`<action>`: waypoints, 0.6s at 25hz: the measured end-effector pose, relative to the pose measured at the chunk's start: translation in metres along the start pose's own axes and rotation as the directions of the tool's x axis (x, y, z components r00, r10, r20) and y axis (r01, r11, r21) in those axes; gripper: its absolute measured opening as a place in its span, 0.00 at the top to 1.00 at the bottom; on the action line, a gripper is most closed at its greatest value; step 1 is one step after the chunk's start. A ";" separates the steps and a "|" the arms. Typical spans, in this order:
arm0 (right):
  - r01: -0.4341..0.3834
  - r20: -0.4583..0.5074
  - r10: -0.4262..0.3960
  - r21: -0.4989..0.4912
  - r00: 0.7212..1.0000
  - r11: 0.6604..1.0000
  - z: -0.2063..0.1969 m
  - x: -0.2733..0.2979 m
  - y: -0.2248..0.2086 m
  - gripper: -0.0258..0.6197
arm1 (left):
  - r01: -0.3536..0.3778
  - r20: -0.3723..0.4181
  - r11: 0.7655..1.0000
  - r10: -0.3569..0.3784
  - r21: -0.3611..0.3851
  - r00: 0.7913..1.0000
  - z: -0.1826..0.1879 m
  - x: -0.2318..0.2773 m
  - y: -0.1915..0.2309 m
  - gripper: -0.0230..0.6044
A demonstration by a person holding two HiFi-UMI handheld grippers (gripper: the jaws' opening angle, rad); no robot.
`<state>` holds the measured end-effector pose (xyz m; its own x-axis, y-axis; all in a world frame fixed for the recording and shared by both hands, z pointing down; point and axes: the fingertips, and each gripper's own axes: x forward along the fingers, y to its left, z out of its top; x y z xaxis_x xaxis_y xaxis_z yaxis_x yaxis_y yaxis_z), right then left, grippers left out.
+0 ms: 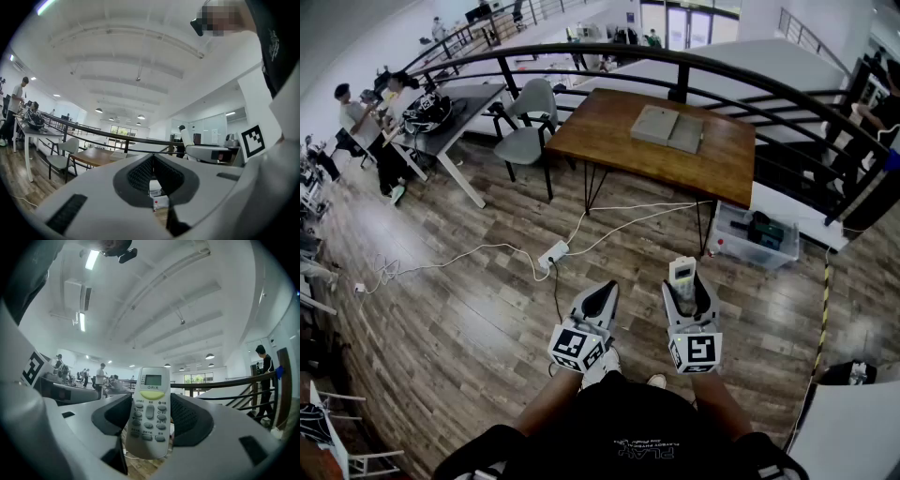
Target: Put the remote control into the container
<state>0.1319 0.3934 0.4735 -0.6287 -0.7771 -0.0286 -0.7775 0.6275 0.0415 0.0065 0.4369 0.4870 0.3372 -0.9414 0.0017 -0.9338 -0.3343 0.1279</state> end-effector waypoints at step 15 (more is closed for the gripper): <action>0.020 -0.001 -0.020 0.026 1.000 0.999 -0.005 0.032 0.005 0.55 | 0.012 -0.005 1.000 -0.012 -0.008 1.000 -0.001 0.012 0.034 0.95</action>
<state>0.1080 0.3711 0.4773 -0.6131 -0.7895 -0.0288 -0.7900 0.6130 0.0149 -0.0208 0.4141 0.4923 0.3491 -0.9371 0.0056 -0.9286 -0.3452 0.1363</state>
